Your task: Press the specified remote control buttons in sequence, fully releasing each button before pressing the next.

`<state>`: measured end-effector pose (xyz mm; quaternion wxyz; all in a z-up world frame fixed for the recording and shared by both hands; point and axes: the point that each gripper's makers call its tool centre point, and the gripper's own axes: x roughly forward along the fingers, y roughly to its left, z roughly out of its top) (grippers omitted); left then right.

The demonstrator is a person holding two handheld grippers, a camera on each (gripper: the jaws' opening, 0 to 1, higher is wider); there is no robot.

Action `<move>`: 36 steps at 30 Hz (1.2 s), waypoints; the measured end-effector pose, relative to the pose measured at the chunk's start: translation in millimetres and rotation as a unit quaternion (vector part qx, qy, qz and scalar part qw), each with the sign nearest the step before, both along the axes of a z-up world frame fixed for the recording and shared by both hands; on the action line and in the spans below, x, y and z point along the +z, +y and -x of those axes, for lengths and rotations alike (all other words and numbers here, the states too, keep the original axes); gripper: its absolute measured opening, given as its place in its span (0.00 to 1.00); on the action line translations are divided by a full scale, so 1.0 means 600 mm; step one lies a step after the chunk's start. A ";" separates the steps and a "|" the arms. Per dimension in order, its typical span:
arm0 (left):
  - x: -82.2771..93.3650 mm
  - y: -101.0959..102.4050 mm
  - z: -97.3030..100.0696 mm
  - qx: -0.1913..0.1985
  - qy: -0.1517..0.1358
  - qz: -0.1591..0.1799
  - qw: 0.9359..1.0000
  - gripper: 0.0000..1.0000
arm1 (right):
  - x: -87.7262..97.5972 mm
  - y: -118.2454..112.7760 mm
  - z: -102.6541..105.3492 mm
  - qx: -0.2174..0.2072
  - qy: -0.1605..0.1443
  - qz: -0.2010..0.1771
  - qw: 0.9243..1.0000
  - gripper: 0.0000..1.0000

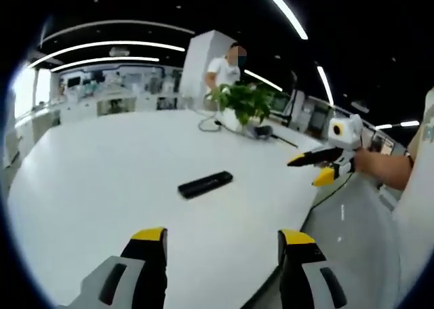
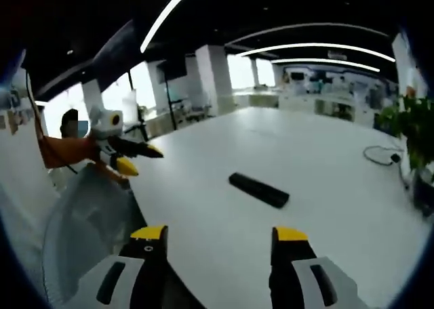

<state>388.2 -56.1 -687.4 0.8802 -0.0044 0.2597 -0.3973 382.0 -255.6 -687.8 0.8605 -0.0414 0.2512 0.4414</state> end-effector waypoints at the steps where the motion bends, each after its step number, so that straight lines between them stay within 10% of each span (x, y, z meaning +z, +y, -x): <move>1: -0.002 -0.001 0.002 -0.003 -0.001 -0.001 1.000 0.67 | 0.000 0.002 0.004 0.002 -0.005 0.000 1.000 0.62; 36: 0.015 -0.017 0.032 -0.069 -0.064 -0.012 0.995 0.72 | 0.003 -0.006 0.020 0.045 -0.067 0.061 0.995 0.64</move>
